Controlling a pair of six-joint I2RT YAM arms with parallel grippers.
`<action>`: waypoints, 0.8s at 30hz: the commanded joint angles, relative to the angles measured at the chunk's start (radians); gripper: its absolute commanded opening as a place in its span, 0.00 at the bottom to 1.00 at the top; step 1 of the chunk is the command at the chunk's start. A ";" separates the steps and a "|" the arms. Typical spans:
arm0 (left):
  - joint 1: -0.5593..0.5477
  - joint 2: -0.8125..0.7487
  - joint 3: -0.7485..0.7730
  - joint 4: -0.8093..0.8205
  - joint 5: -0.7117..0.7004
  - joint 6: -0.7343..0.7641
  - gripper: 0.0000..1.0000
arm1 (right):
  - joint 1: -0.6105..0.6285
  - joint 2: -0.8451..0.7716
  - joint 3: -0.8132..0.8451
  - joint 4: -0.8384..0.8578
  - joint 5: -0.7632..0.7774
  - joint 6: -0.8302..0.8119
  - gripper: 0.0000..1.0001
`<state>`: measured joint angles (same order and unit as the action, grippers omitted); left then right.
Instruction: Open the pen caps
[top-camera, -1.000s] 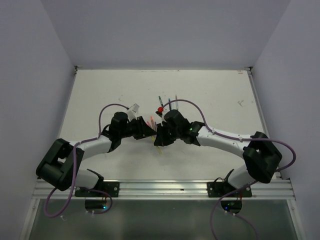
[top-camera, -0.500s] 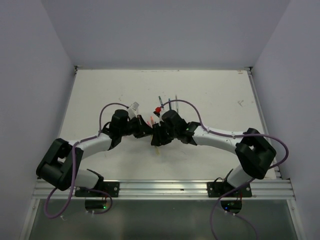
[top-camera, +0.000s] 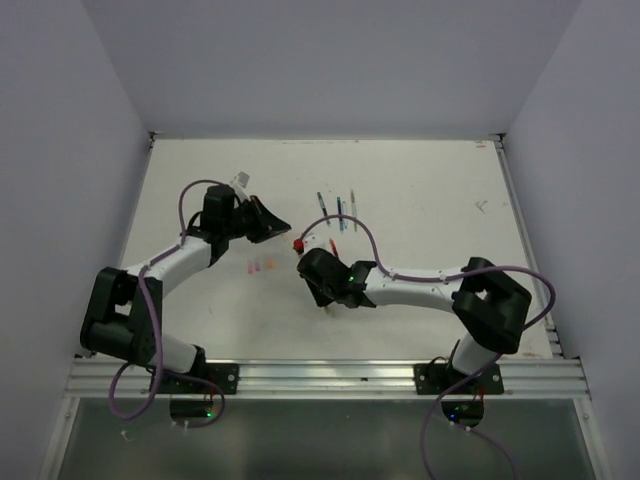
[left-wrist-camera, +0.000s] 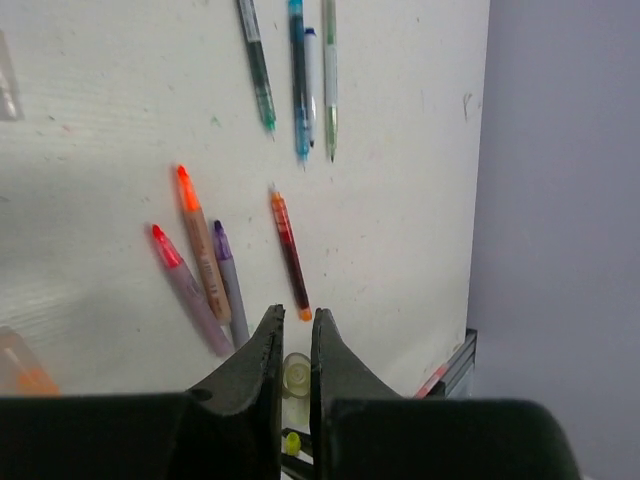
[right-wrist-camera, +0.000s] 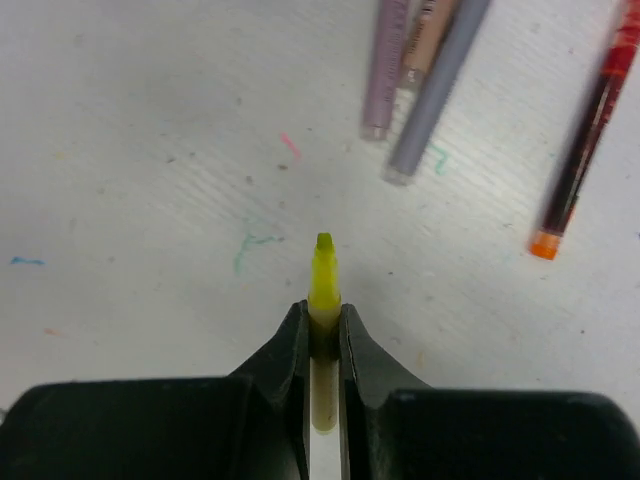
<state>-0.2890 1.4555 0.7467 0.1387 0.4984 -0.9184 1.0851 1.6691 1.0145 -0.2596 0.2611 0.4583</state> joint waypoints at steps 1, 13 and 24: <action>0.053 -0.007 0.086 -0.100 0.019 0.070 0.00 | -0.036 -0.060 -0.037 -0.006 0.092 -0.018 0.00; 0.083 -0.190 -0.053 -0.442 -0.447 0.357 0.00 | -0.381 -0.088 0.022 -0.124 -0.174 -0.066 0.00; 0.085 -0.188 -0.155 -0.441 -0.575 0.351 0.00 | -0.468 0.055 0.072 -0.092 -0.238 -0.093 0.00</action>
<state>-0.2108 1.2591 0.6090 -0.3088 -0.0200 -0.5819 0.6315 1.6928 1.0554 -0.3538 0.0570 0.3897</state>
